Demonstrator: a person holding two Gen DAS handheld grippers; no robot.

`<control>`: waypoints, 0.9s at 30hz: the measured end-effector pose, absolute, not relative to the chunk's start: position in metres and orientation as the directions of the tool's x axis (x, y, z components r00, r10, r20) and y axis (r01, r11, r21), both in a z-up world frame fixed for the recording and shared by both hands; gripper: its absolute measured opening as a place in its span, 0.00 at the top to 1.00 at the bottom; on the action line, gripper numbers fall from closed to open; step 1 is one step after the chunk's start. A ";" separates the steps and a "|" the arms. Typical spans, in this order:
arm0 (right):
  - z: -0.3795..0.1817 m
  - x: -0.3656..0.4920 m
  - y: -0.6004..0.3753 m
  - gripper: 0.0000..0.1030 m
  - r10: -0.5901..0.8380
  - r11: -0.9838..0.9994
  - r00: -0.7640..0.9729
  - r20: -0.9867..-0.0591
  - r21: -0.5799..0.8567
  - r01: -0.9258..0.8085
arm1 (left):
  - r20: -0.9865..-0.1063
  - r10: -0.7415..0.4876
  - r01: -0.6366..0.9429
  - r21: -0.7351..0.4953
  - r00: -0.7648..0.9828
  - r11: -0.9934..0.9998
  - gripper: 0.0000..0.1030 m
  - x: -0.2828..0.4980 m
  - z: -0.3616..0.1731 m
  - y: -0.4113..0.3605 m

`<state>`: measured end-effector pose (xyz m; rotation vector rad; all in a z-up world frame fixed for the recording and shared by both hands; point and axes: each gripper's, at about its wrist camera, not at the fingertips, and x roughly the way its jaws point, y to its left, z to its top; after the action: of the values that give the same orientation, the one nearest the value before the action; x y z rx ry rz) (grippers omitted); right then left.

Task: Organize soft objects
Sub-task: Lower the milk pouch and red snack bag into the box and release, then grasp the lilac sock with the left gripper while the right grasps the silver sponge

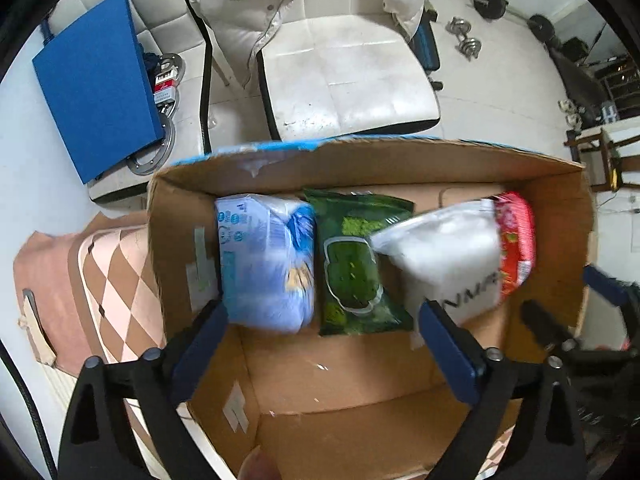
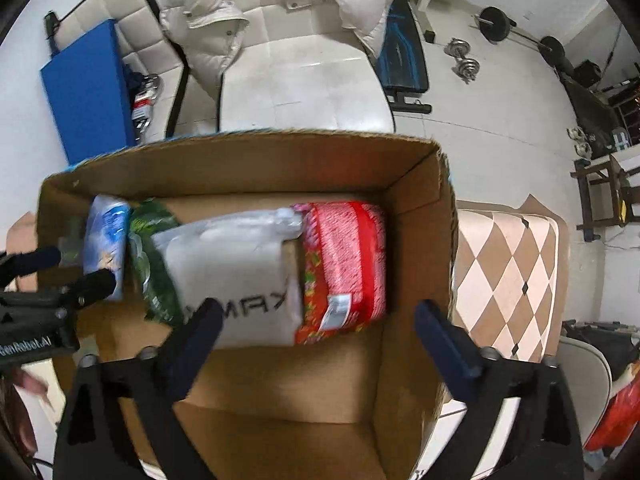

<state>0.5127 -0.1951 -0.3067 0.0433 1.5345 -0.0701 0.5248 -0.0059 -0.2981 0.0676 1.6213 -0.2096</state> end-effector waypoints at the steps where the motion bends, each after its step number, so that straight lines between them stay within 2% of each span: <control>1: -0.305 0.508 -0.193 0.00 -0.011 0.998 0.032 -0.999 -0.009 0.064 | -0.994 -0.096 0.164 -0.104 -0.058 0.981 0.03 0.520 -0.294 -0.005; 5: -0.297 0.488 -0.187 0.00 0.010 0.999 0.028 -1.000 0.011 0.049 | -0.992 -0.126 0.138 -0.128 -0.025 0.982 0.03 0.497 -0.278 -0.001; 9: -0.287 0.466 -0.183 0.00 0.004 0.999 0.048 -0.999 0.007 0.043 | -0.994 -0.107 0.137 -0.103 0.025 0.985 0.03 0.470 -0.262 0.001; 27: -0.200 0.346 -0.167 0.00 0.000 0.998 0.243 -0.970 0.014 0.056 | -0.957 -0.077 0.079 -0.057 0.280 0.995 0.02 0.341 -0.181 0.017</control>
<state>0.3456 -0.1673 -0.2001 0.0487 1.3252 -0.0383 0.3414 0.0168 -0.1805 0.0022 1.2830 -0.1048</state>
